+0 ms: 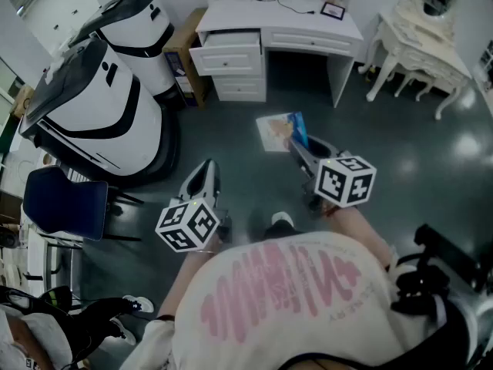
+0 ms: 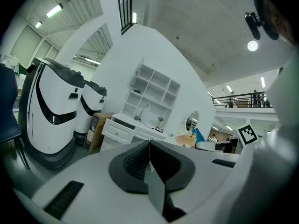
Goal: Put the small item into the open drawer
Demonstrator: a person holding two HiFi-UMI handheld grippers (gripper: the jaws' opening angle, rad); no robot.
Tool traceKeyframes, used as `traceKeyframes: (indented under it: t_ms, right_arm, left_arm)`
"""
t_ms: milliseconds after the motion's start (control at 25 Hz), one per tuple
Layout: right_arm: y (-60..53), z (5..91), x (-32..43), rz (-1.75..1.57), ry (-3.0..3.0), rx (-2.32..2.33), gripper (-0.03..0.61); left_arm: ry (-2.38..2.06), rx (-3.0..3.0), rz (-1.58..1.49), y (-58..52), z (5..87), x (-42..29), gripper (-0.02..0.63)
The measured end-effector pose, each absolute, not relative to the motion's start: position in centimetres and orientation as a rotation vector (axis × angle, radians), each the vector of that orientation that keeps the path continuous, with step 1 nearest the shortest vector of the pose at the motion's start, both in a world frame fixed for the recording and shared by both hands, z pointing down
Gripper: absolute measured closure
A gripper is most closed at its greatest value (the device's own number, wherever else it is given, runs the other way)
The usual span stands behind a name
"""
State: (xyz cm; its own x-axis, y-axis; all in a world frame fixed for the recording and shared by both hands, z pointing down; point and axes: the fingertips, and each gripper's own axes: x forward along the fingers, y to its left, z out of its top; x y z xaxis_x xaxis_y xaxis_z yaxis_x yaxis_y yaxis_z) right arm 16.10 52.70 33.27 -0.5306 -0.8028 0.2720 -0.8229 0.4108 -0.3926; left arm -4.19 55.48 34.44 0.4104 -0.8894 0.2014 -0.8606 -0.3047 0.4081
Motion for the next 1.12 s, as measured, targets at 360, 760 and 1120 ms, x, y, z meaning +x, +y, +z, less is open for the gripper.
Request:
traceKeyframes:
  t_ms: [360, 760, 1120]
  right_arm:
    - [49.8, 34.8, 17.5, 0.811, -2.593, 1.472, 0.485]
    - [40.5, 33.7, 18.5, 0.801, -2.656, 1.383, 0.483]
    - [32.6, 33.2, 20.4, 0.790, -2.676, 1.294, 0.483]
  left_arm:
    - [-1.501, 2.191, -0.083, 53.2, 35.6, -3.0, 0.583]
    - [-1.547, 2.148, -0.150, 45.3, 35.3, -1.9, 0.583]
    - [-1.581, 2.106, -0.201, 38.8, 35.2, 0.1, 0.583]
